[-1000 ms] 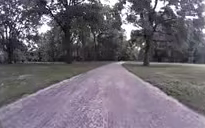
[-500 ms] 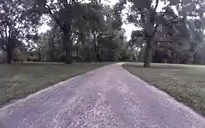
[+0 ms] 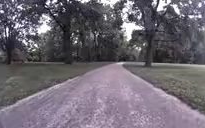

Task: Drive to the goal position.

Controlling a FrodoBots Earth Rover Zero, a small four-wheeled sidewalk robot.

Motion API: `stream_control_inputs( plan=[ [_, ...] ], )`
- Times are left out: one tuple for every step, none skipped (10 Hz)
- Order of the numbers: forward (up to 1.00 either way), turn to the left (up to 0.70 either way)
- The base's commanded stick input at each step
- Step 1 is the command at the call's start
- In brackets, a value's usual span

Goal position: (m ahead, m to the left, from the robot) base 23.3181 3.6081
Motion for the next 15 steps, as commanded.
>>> stream_control_inputs(
  plan=[
    [0.70, 0.00],
    [0.70, 0.00],
    [0.70, 0.00],
    [0.70, 0.00],
    [0.70, 0.00],
    [0.70, 0.00],
    [0.70, 0.00],
    [0.70, 0.00],
    [0.70, 0.00],
    [0.70, 0.00],
    [0.70, 0.00],
    [0.70, 0.00],
    [0.70, 0.00],
    [0.70, 0.00],
    [0.70, 0.00]
  ],
)
